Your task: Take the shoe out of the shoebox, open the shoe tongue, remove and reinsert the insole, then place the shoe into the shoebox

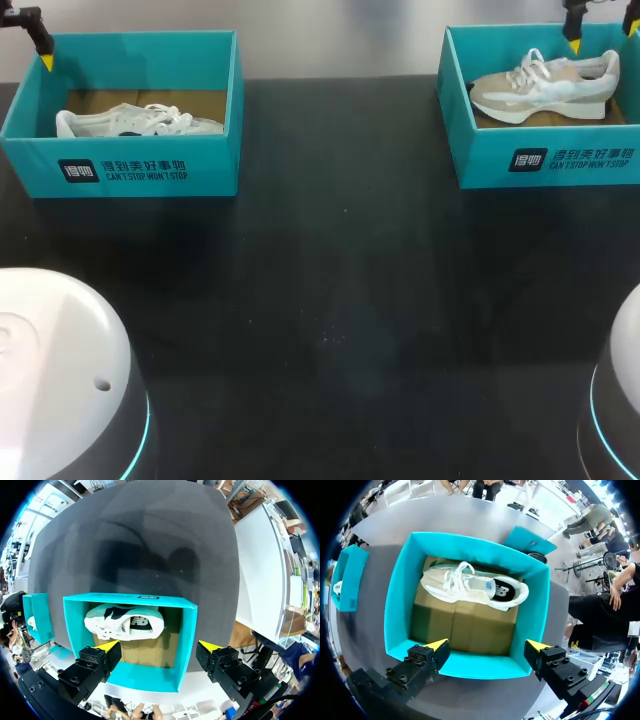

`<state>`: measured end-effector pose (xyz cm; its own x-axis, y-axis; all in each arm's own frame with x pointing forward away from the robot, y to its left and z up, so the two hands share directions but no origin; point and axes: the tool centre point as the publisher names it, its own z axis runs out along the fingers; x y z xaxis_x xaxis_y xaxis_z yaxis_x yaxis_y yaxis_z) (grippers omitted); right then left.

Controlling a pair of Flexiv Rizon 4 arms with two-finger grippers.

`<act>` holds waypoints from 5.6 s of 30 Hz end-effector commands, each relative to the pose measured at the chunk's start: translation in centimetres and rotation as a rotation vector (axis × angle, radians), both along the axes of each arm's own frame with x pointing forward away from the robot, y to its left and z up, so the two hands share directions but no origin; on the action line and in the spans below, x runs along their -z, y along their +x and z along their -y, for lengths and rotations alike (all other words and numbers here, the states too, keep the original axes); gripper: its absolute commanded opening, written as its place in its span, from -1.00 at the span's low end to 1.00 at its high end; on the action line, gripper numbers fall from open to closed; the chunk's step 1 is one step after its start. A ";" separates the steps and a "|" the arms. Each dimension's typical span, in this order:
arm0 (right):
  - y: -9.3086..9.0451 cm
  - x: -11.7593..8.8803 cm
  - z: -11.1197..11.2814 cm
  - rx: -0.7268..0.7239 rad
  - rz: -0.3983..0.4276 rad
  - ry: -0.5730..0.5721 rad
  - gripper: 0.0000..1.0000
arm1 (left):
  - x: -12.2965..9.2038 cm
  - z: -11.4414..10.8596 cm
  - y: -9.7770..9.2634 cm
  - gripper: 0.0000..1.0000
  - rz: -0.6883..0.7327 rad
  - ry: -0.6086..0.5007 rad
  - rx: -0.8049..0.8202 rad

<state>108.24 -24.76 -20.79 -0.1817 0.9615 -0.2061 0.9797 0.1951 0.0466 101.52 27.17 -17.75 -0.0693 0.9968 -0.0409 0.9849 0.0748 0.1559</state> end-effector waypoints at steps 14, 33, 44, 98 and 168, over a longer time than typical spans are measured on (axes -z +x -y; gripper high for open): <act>4.2 2.8 4.1 0.069 -0.086 0.018 1.00 | -0.1 0.0 -0.2 1.00 0.002 0.002 0.000; 4.3 3.9 5.5 0.105 -0.040 0.006 1.00 | -0.1 0.0 -0.2 1.00 0.002 0.002 0.000; 5.9 7.2 6.3 0.125 -0.040 0.020 1.00 | -0.1 0.0 -0.2 1.00 0.002 0.002 0.000; 10.5 14.7 10.4 0.239 -0.088 -0.002 0.15 | -0.1 0.0 -0.2 1.00 0.002 0.002 0.000; 7.9 5.3 11.5 0.313 0.028 -0.045 -1.00 | -0.1 0.0 -0.2 1.00 0.002 0.002 0.000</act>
